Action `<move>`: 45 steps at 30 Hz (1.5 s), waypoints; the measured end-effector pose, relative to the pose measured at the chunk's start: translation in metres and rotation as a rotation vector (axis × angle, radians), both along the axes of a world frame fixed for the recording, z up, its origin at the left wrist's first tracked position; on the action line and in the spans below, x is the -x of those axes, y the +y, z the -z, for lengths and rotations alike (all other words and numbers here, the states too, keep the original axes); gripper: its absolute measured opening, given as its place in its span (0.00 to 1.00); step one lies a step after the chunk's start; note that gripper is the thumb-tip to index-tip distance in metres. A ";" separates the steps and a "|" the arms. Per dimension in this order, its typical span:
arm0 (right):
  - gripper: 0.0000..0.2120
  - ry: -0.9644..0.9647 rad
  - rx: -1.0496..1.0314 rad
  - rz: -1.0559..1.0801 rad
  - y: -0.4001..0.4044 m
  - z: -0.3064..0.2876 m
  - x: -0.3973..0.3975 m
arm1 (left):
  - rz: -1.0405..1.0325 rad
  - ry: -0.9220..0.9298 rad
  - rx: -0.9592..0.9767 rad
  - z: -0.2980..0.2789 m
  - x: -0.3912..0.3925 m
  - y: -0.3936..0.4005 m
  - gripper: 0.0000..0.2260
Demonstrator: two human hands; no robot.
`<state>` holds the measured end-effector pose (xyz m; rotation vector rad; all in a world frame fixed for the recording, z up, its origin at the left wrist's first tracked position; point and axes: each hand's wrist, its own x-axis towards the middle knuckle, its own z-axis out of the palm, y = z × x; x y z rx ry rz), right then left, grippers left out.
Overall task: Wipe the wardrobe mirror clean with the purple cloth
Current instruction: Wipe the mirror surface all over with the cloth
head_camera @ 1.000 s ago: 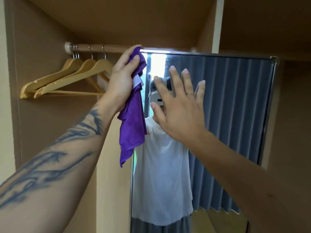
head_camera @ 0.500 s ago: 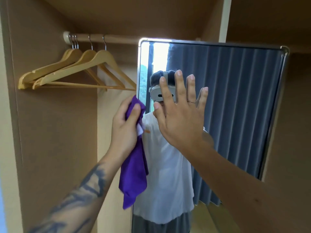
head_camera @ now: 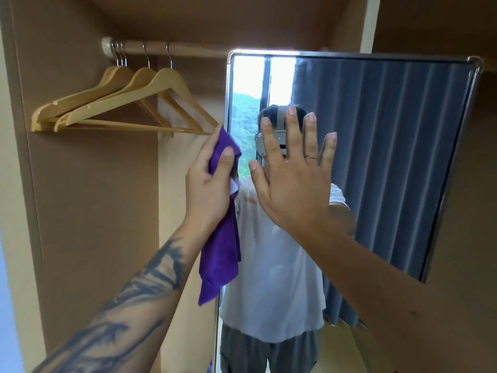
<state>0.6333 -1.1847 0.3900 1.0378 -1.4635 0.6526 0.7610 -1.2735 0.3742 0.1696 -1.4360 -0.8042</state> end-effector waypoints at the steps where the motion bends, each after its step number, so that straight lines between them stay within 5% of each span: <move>1: 0.31 0.000 0.001 0.007 -0.001 0.001 0.000 | 0.015 -0.009 -0.032 0.014 0.001 0.001 0.21; 7: 0.31 -0.026 -0.019 0.005 0.001 0.013 -0.003 | 0.070 -0.033 -0.073 0.061 -0.004 0.004 0.20; 18: 0.30 0.011 -0.001 0.007 0.024 0.054 0.016 | 0.006 0.046 -0.039 -0.003 -0.005 0.000 0.20; 30: 0.30 0.048 0.052 0.004 0.017 0.072 0.029 | 0.128 -0.048 -0.142 0.119 -0.009 0.013 0.18; 36: 0.30 0.052 0.047 -0.019 0.018 0.071 0.032 | 0.142 -0.054 -0.125 0.090 -0.010 0.013 0.08; 45: 0.30 0.056 0.043 -0.028 0.019 0.071 0.031 | 0.015 0.002 -0.073 0.028 -0.004 -0.004 0.19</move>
